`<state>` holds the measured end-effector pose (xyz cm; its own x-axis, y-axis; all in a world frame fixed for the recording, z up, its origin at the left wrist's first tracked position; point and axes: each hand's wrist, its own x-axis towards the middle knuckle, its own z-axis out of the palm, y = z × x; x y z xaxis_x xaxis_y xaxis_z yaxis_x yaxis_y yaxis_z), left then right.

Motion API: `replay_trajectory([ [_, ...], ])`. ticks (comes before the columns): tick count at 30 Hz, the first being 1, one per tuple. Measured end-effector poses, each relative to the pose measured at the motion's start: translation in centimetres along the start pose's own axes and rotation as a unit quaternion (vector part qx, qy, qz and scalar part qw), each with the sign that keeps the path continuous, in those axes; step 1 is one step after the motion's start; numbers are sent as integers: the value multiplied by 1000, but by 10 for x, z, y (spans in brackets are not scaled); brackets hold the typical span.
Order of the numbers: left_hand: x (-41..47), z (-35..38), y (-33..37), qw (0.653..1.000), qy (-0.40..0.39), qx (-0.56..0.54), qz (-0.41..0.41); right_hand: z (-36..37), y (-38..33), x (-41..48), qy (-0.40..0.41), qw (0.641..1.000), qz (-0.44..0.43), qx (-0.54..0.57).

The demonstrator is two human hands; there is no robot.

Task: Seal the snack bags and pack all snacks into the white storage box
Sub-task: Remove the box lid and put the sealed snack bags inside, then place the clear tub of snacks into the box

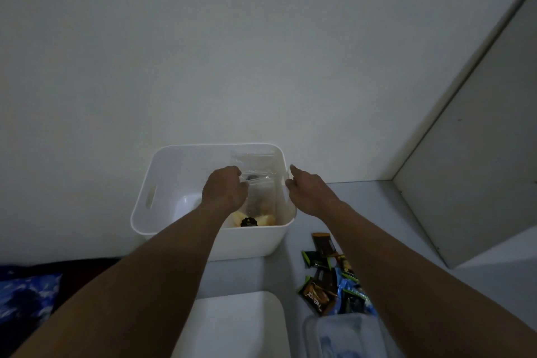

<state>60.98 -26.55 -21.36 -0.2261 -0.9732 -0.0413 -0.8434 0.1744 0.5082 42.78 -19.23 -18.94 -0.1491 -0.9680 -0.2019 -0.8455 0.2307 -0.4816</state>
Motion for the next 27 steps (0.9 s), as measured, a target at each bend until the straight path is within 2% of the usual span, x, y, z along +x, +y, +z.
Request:
replay_trajectory([
  [7, -41, -19, 34, 999, 32, 14, 35, -29, 9, -35, -2, 999, -3, -50],
  [15, -148, -1, 77, 996, 58, 10, 74, -33, 52, -120, 14, 997, -10, -70],
  [27, -271, 99, 73, 999, -44, 14, 21, 44, 132, -231, 15, 999, 20, -40],
])
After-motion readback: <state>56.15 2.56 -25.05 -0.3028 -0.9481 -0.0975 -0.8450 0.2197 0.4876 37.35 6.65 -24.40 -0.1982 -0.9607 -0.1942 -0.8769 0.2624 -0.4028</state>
